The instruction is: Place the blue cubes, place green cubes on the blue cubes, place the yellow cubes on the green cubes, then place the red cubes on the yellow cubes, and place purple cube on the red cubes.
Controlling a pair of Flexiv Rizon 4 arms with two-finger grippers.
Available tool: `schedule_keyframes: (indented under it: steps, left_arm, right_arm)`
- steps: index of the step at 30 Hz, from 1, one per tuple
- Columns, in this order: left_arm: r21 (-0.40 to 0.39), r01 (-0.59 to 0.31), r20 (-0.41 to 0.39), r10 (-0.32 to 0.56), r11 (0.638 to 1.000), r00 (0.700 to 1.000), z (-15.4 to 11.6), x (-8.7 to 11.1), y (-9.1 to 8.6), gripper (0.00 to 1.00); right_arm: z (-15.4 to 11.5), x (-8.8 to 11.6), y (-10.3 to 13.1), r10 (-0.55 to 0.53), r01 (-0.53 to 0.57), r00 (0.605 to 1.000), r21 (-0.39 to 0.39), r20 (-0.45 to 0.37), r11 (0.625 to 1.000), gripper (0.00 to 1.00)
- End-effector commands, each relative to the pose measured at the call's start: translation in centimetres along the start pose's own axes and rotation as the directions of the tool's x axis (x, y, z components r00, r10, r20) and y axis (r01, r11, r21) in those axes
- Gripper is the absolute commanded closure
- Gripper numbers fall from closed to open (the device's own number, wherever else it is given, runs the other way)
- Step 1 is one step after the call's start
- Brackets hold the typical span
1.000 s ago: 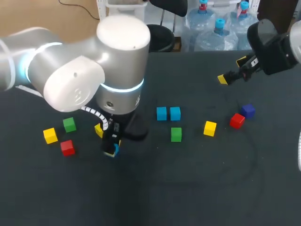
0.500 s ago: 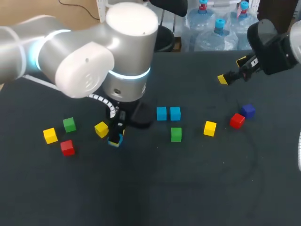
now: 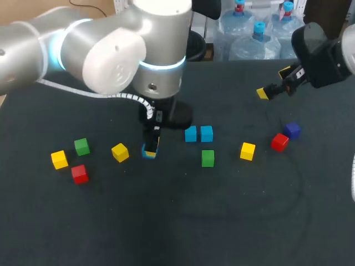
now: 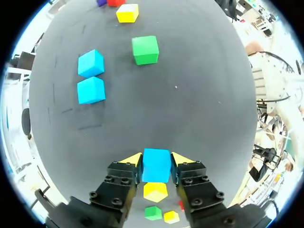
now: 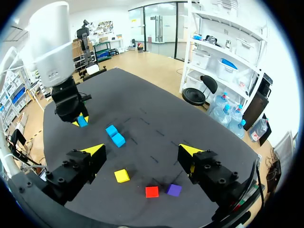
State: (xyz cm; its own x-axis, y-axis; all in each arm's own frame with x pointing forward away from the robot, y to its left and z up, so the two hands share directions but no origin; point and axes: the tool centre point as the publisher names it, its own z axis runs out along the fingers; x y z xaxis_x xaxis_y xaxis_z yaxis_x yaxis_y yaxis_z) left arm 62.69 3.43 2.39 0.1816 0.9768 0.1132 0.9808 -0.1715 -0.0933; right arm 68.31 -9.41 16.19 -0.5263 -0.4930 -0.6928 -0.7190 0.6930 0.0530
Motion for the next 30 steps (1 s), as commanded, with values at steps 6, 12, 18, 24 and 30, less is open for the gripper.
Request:
schedule_keyframes:
  steps: [6, 12, 18, 24, 30]
  left_arm:
    - [0.065, 0.010, -0.046, -0.007, 0.998, 0.999, 0.4, -1.5, 2.4, 1.00]
    - [0.066, 0.045, -0.054, -0.042, 0.997, 0.998, 0.0, -2.4, 4.1, 1.00]
    - [0.089, 0.097, -0.045, -0.093, 0.991, 0.995, -0.1, -2.9, 5.0, 1.00]
    - [0.115, 0.150, -0.038, -0.147, 0.982, 0.988, -0.1, -3.3, 5.4, 1.00]
    - [0.128, 0.193, -0.031, -0.191, 0.973, 0.981, 0.1, -3.3, 6.0, 1.00]
  right_arm:
    - [-0.1, 0.0, 0.2, 0.001, -0.001, 1.000, 0.007, -0.001, 1.000, 0.00]
    - [-0.1, 0.0, 0.2, 0.001, -0.001, 1.000, 0.007, -0.001, 1.000, 0.00]
    - [-0.1, 0.0, 0.2, 0.001, -0.001, 1.000, 0.007, -0.001, 1.000, 0.00]
    - [-0.1, 0.0, 0.2, 0.001, -0.001, 1.000, 0.007, -0.001, 1.000, 0.00]
    - [-0.1, 0.0, 0.2, 0.001, -0.001, 1.000, 0.007, -0.001, 1.000, 0.00]
